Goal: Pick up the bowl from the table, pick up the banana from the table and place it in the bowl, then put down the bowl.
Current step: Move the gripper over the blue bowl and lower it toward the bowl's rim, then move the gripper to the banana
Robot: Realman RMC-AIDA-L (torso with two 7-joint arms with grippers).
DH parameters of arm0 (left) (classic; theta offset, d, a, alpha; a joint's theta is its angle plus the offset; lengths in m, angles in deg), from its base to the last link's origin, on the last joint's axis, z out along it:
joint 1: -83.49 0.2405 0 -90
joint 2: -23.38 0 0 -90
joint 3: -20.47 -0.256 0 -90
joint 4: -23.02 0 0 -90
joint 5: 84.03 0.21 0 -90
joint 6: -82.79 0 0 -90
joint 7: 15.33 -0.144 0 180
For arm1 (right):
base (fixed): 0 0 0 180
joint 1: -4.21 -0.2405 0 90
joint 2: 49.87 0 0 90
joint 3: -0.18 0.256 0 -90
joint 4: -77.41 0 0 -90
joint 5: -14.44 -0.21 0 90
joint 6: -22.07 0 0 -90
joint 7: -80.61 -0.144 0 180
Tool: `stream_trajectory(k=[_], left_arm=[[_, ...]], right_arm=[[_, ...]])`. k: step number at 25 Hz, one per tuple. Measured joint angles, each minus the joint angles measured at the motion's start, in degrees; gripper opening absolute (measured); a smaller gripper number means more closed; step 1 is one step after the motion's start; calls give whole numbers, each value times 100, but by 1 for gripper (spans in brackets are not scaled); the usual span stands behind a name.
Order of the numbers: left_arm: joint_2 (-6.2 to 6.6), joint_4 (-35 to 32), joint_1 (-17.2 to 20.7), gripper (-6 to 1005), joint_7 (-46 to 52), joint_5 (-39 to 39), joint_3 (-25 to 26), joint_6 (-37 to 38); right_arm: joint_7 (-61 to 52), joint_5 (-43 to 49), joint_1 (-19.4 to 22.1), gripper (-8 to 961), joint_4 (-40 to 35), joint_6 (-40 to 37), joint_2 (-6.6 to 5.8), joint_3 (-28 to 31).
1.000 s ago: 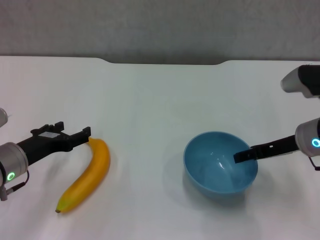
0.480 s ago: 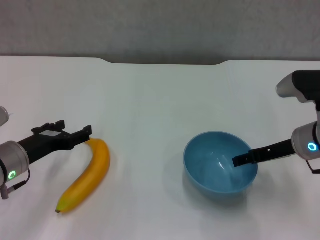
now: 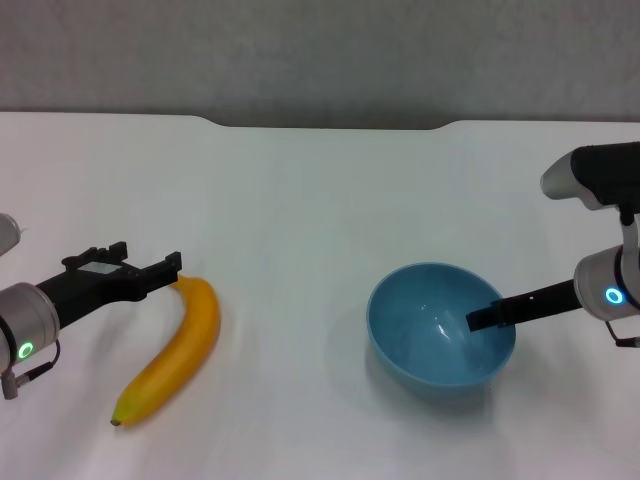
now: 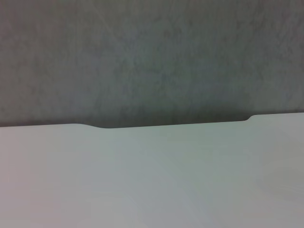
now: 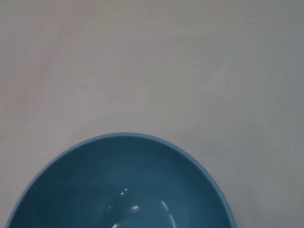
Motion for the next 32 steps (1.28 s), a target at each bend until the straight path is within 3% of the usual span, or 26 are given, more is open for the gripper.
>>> stream_trajectory(k=[8, 10, 21, 32], left_arm=[[0, 0, -9, 863, 0, 0, -2, 0], [0, 0, -10, 859, 0, 0, -2, 0], [0, -143, -56, 840, -1, 0, 33, 0], [9, -164, -52, 820, -217, -362, -14, -165]], right_arm=[[6, -22, 0, 631, 0, -45, 9, -110], [7, -23, 3, 417, 1, -70, 9, -116], [44, -22, 81, 79, -37, -202, 19, -133], [81, -50, 309, 35, -212, -425, 45, -134]])
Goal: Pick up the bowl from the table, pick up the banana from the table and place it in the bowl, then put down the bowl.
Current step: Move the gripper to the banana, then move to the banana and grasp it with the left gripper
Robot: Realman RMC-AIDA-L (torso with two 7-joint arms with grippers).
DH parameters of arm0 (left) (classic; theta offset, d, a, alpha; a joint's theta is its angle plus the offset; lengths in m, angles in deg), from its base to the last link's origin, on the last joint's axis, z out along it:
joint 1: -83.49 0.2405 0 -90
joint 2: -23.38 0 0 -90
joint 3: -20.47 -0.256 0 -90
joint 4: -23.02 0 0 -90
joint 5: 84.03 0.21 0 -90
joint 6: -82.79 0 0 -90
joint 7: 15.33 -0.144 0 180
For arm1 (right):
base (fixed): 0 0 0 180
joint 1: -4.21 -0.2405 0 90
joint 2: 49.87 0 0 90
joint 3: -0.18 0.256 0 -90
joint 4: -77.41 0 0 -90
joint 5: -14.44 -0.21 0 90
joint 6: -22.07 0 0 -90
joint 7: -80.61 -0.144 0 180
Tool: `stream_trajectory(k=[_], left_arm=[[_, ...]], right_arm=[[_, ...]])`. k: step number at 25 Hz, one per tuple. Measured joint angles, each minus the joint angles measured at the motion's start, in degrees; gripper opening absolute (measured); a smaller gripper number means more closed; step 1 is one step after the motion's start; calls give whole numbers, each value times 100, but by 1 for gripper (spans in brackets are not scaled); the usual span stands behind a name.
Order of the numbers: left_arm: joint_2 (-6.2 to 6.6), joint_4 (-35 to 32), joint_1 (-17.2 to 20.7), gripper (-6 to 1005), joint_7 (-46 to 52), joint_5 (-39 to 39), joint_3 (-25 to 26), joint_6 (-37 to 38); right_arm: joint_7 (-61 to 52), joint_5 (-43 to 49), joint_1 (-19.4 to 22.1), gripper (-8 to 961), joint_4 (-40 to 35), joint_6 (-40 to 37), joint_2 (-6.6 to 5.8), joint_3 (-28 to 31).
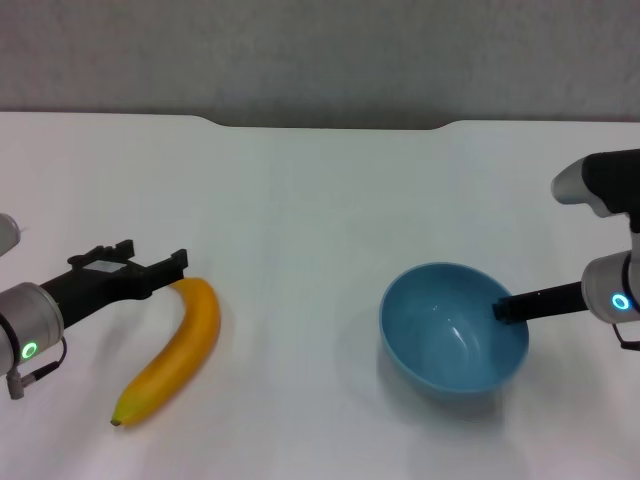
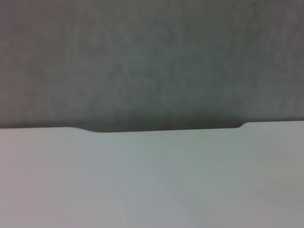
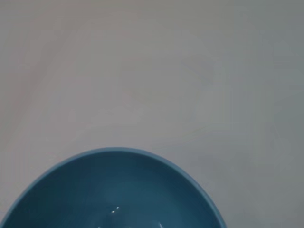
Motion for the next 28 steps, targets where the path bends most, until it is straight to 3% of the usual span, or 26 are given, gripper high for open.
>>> stream_trajectory(k=[6, 15, 28], left_arm=[[45, 393, 43, 809, 319, 416, -251, -356], [3, 1631, 74, 794, 3412, 3887, -505, -163], [-9, 1819, 12, 770, 5275, 5781, -1334, 153]], right_arm=[[-42, 0, 354, 37, -539, 18, 5, 0], [-47, -19, 428, 40, -707, 55, -1, 0], [-35, -131, 426, 43, -842, 66, -10, -38]])
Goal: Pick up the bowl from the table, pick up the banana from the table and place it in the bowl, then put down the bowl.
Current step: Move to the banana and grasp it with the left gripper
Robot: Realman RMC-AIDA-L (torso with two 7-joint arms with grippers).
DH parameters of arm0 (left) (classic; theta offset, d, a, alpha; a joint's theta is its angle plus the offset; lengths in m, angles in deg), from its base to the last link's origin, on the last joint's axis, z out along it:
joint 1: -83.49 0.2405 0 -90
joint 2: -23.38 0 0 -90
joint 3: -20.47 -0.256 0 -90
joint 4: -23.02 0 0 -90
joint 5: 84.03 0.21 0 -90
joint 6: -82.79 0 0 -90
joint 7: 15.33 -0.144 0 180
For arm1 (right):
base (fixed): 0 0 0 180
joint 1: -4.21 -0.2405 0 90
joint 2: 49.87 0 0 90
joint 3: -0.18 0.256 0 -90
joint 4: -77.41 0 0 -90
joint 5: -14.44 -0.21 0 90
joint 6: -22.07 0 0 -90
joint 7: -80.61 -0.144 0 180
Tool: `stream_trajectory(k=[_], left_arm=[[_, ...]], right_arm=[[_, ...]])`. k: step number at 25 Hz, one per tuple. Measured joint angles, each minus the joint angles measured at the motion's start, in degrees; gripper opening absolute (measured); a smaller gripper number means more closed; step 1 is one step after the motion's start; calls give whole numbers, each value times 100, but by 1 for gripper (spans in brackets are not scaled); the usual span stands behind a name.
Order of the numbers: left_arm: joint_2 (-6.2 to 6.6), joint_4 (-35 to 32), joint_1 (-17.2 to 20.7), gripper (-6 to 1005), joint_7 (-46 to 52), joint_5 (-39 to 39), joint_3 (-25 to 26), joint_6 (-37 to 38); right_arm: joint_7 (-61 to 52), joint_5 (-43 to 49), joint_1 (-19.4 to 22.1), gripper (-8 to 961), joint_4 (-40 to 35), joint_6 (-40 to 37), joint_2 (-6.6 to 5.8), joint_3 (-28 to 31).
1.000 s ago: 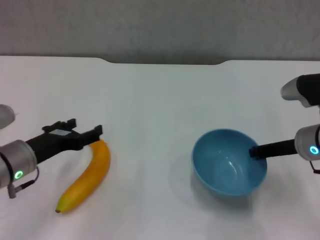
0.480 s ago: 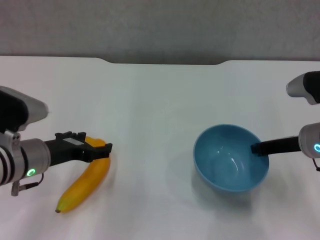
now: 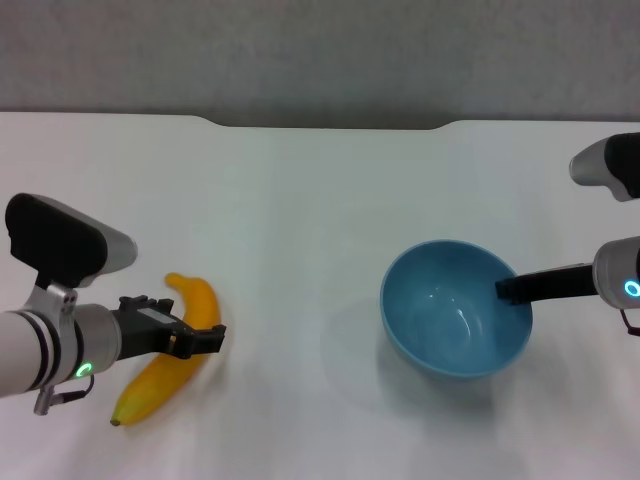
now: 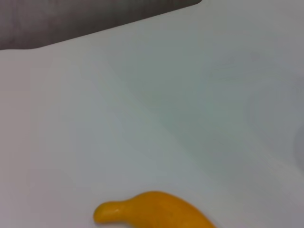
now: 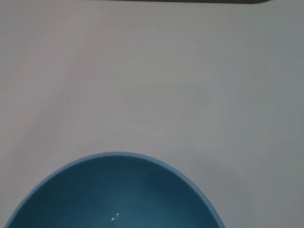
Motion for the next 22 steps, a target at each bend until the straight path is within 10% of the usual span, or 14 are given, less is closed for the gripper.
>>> stream_trajectory(k=[22], left_arm=[[0, -905, -357, 731, 125, 58, -3, 487]], right_arm=[[-19, -9, 9, 50, -228, 31, 10, -199]])
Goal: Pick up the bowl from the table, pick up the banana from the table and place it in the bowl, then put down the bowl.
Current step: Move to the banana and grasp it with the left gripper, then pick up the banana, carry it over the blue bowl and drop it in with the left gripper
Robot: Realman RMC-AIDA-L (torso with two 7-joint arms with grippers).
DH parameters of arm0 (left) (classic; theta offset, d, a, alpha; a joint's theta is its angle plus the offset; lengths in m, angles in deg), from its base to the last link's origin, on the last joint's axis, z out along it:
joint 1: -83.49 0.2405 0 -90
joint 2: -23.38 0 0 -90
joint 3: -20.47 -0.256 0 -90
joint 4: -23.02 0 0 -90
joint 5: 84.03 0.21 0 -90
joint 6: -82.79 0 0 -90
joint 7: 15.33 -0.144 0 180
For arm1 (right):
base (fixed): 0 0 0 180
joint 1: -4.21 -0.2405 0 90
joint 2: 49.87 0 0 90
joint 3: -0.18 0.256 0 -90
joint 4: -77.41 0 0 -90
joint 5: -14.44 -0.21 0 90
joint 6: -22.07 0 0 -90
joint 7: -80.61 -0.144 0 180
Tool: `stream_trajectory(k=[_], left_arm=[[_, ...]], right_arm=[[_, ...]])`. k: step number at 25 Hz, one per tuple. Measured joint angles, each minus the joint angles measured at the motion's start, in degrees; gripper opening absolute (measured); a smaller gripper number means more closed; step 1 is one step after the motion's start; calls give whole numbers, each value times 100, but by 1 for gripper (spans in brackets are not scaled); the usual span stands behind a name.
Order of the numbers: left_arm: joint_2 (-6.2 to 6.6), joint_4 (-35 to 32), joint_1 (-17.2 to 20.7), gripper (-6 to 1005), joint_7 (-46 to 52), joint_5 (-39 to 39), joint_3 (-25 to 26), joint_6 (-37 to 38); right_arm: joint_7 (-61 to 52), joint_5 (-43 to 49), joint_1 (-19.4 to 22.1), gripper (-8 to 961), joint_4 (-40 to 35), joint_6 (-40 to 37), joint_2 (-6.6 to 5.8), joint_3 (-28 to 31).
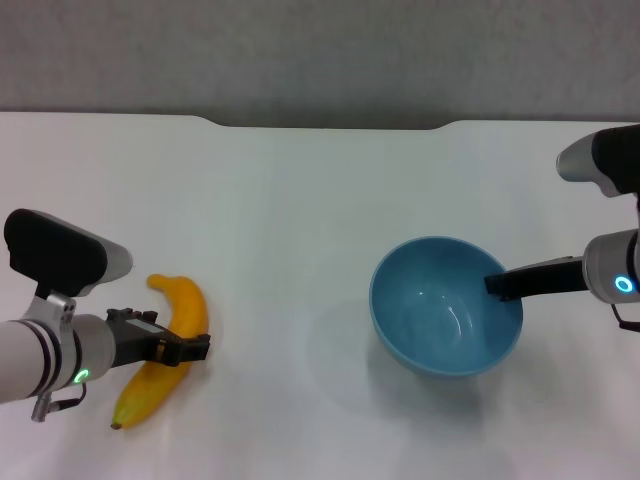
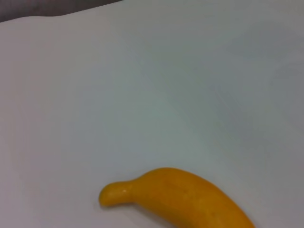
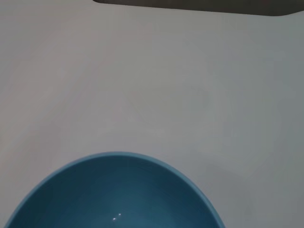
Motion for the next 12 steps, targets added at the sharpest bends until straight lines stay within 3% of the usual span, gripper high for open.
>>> stream_trajectory(k=[12], left_arm=[[9, -9, -9, 691, 2, 2, -9, -24]], right_arm=[[0, 0, 6, 54, 2, -19, 0, 1]])
